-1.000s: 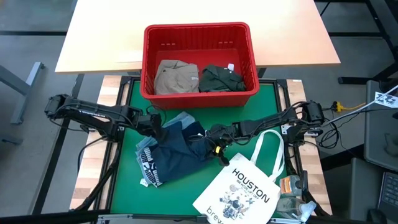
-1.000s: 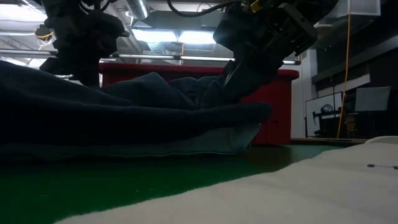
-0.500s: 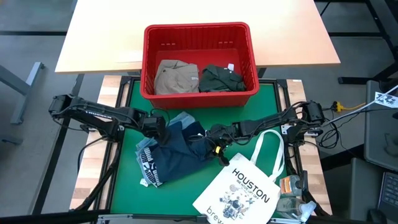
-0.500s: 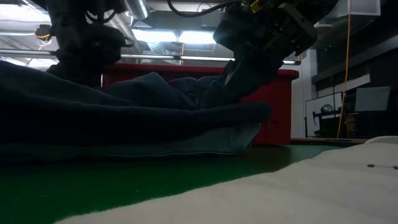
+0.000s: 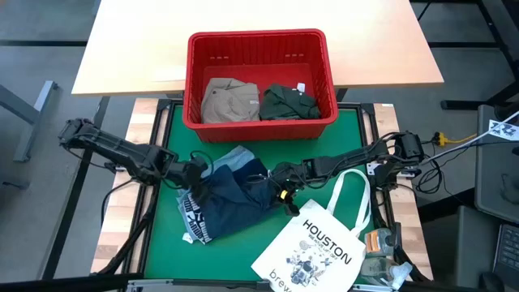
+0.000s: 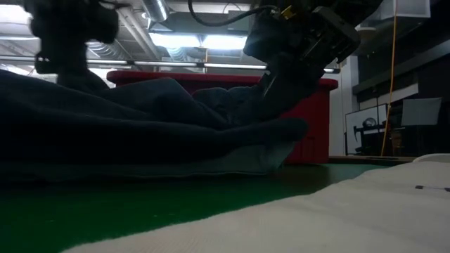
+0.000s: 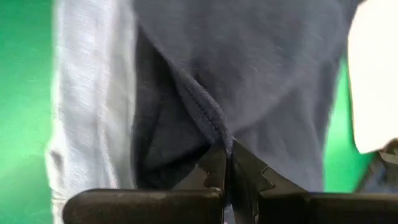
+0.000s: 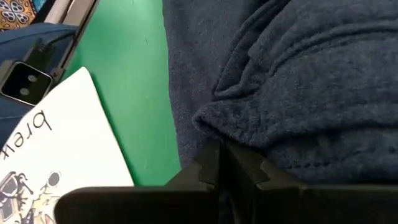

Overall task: Fold Laundry from Bin
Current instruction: Fold the gray shorts

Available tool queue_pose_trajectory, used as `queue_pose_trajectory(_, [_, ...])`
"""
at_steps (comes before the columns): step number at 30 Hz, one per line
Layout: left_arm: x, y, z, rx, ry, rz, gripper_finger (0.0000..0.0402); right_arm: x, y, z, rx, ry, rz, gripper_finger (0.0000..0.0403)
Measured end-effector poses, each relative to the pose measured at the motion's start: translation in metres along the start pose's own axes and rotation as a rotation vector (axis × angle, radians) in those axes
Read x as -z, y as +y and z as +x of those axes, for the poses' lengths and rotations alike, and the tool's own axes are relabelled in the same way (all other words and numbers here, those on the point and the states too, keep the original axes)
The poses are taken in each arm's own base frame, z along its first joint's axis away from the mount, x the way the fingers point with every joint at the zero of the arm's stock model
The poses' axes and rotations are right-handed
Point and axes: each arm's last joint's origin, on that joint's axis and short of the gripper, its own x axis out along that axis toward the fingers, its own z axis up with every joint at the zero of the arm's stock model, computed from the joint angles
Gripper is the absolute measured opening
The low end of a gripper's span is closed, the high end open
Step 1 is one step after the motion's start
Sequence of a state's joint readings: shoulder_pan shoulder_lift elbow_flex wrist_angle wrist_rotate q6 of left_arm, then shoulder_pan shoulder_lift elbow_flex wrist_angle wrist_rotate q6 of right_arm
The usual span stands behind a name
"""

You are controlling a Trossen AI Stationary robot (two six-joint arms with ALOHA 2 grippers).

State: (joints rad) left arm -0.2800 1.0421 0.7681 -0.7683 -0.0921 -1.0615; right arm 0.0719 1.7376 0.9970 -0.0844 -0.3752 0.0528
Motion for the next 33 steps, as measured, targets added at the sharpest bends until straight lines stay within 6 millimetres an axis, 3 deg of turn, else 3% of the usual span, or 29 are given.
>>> queue_pose_trajectory(15, [0.054,-0.024,-0.007,0.09,0.077,0.274,0.0009,0.002,-0.009,-0.013,0.078,0.029,0.389,0.0017])
queue_pose_trajectory(23, [0.073,-0.032,0.01,0.028,0.16,0.346,0.0052,0.008,-0.008,-0.015,0.077,0.087,0.461,0.0017])
queue_pose_trajectory(29, [0.075,-0.037,0.024,0.004,0.165,0.269,0.0103,0.007,-0.009,-0.015,0.096,0.077,0.453,0.0017])
queue_pose_trajectory(33, [0.074,-0.039,0.024,0.04,0.258,0.189,0.0132,0.007,-0.009,-0.015,0.098,0.077,0.45,0.0017])
